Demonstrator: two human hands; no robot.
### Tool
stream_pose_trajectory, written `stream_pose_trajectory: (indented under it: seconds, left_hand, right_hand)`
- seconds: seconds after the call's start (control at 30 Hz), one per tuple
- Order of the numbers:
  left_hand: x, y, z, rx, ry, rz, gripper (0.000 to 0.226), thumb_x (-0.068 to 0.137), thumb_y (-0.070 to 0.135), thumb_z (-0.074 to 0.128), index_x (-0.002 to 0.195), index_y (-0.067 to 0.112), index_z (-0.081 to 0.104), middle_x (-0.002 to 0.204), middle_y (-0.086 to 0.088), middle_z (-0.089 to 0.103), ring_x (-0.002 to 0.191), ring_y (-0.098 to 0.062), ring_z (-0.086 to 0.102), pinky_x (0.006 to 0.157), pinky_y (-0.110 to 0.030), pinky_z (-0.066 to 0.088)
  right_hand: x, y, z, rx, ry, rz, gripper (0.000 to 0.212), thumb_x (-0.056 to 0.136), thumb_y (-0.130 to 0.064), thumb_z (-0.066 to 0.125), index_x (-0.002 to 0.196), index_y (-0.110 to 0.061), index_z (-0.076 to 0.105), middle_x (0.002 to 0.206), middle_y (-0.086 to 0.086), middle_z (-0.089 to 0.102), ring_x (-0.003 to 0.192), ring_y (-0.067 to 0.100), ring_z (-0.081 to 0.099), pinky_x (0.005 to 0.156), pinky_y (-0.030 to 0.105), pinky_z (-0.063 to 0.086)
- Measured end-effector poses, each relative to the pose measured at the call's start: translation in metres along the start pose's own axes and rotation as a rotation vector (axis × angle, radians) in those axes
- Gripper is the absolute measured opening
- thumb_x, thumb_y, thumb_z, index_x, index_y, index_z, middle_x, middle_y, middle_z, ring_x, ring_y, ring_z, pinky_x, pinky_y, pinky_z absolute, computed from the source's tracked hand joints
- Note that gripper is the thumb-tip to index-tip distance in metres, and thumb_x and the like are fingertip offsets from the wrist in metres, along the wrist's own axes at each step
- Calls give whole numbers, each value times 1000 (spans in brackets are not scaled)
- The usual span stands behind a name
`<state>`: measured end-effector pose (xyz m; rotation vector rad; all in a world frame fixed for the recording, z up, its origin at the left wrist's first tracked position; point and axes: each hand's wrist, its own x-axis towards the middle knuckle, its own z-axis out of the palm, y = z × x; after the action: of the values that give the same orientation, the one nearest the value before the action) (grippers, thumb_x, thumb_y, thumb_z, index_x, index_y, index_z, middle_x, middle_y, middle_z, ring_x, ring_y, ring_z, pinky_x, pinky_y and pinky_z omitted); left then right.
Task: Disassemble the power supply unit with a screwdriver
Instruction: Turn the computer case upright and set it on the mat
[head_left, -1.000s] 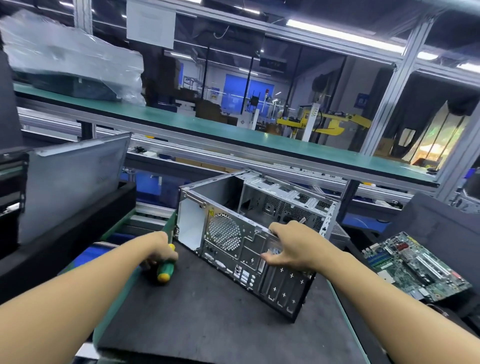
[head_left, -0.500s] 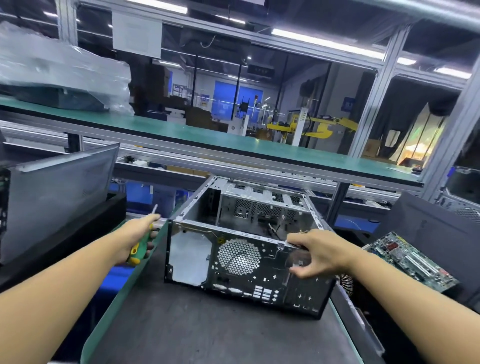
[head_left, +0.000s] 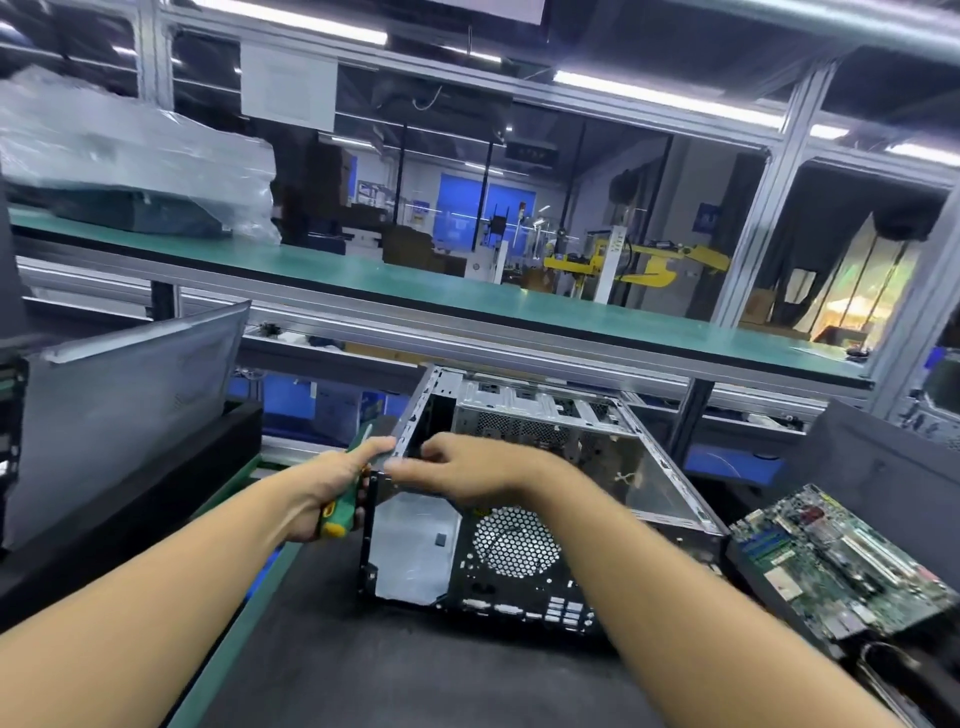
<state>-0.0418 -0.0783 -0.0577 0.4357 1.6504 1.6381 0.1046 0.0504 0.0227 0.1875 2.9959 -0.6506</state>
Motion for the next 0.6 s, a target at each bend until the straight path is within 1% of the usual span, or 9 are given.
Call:
stream_pose_trajectory:
  seconds: [0.07, 0.13, 0.17, 0.23, 0.33, 0.4, 0.47, 0.53, 0.6]
  left_hand:
    - [-1, 2, 0, -5, -35, -21, 57, 61, 54, 79, 94, 10, 65, 57, -3, 54, 39, -14, 46, 38, -22, 41]
    - [-2, 3, 0, 1, -75, -41, 56, 68, 54, 77, 104, 12, 67, 66, -5, 62, 42, -15, 49, 42, -23, 43]
    - [-2, 2, -1, -7, -84, -46, 55, 72, 53, 76, 108, 13, 66, 72, -5, 64, 44, -15, 49, 45, -23, 43]
    - [-2, -1, -2, -46, -98, -57, 54, 76, 52, 76, 112, 14, 60, 82, -6, 61, 47, -15, 47, 46, -24, 43]
    - [1, -11, -3, -89, -122, -53, 55, 82, 55, 73, 108, 10, 54, 88, -9, 53, 48, -13, 46, 45, -24, 47]
    - [5, -23, -4, -121, -75, -32, 47, 85, 53, 71, 94, 10, 53, 75, -6, 52, 48, -13, 44, 46, -25, 47]
    - [12, -36, -7, -167, -14, -8, 35, 93, 42, 68, 85, 14, 48, 63, -2, 46, 46, -13, 41, 44, -25, 44]
    - [20, -47, -13, -170, 38, 5, 30, 98, 28, 64, 79, 15, 45, 60, -2, 42, 45, -13, 38, 42, -24, 42]
    - [25, -55, -22, -157, 76, -4, 30, 99, 19, 62, 75, 14, 45, 59, -2, 40, 45, -13, 38, 40, -24, 42]
  right_hand:
    - [15, -11, 24, -88, 56, -5, 64, 84, -76, 50, 115, -20, 57, 103, 2, 63, 90, 23, 61, 67, 31, 46]
    - [20, -7, 46, -378, 263, 43, 75, 79, -83, 47, 117, -18, 49, 97, 2, 65, 84, 28, 63, 60, 35, 40]
    - [20, -2, 54, -494, 385, 27, 74, 78, -85, 44, 113, -19, 47, 90, 2, 66, 80, 28, 64, 57, 35, 37]
    - [18, 8, 62, -565, 520, -45, 67, 77, -87, 38, 102, -25, 49, 76, -3, 64, 70, 26, 62, 51, 32, 29]
    - [12, 16, 58, -539, 584, -103, 66, 71, -93, 26, 78, -29, 43, 56, -9, 46, 55, 19, 48, 45, 26, 23]
    - [7, 22, 55, -518, 607, -101, 71, 69, -94, 24, 74, -26, 44, 56, -8, 52, 55, 16, 48, 47, 26, 32]
    - [-2, 33, 51, -509, 603, -96, 70, 72, -92, 27, 74, -25, 46, 58, -9, 57, 57, 11, 52, 53, 25, 42]
    - [-15, 49, 41, -472, 578, -110, 63, 73, -89, 32, 68, -27, 44, 51, -11, 50, 53, 6, 47, 53, 21, 37]
    - [-32, 66, 30, -395, 544, -125, 60, 73, -85, 40, 63, -26, 40, 50, -7, 44, 52, 10, 41, 54, 22, 31]
